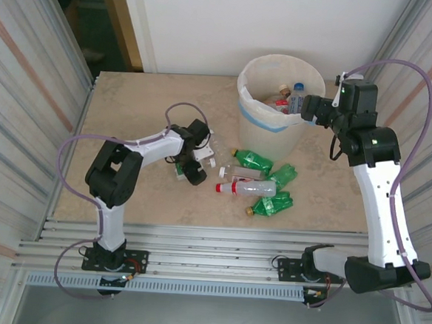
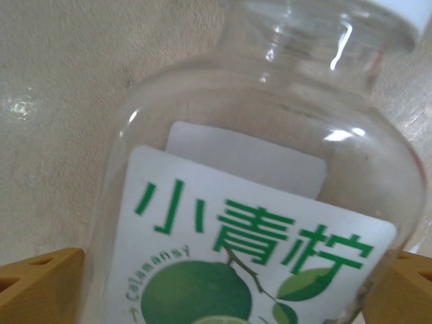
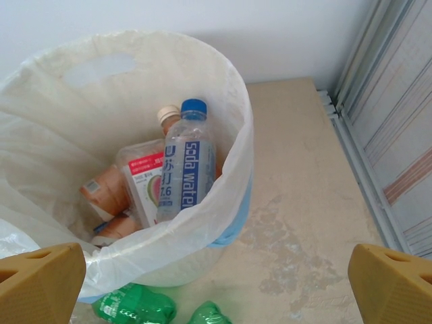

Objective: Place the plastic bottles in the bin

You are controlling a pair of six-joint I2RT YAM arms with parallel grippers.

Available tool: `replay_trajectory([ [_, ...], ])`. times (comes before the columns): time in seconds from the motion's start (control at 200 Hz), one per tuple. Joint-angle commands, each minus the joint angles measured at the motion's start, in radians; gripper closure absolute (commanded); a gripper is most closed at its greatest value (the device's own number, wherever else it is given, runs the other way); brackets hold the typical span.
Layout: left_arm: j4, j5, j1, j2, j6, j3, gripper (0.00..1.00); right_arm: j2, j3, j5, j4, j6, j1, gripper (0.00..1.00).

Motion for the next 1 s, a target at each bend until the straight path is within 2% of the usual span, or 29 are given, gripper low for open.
replay_trajectory([
  [0.0,-0.037,-0.014,0.000,0.007,0.015,-0.003,0.07,-0.024,-0.009,-0.016,0.016,0.032,-0.006,0.02],
  [0.11,-0.040,-0.011,0.003,0.003,0.006,-0.028,0.12,-0.024,-0.019,-0.017,0.016,0.036,-0.007,0.02],
  [0.21,-0.043,-0.006,0.009,-0.003,-0.005,-0.051,0.22,-0.026,-0.023,-0.017,0.021,0.040,-0.008,0.02],
  [0.316,-0.043,-0.004,0.015,-0.022,-0.012,-0.081,0.24,-0.027,-0.021,-0.019,0.026,0.041,-0.008,0.02],
  [0.416,-0.042,0.000,0.015,-0.049,-0.021,-0.105,0.40,-0.028,-0.020,-0.024,0.031,0.044,-0.009,0.02],
  [0.501,-0.037,0.005,0.015,-0.076,-0.028,-0.125,0.48,-0.028,-0.022,-0.031,0.033,0.049,-0.009,0.02],
  [0.801,0.035,0.036,0.014,-0.269,-0.083,-0.238,0.50,-0.047,-0.042,-0.071,0.045,0.070,-0.009,0.02],
  [0.997,0.151,0.074,0.014,-0.488,-0.142,-0.332,0.53,-0.072,-0.087,-0.189,0.089,0.114,-0.006,0.02],
])
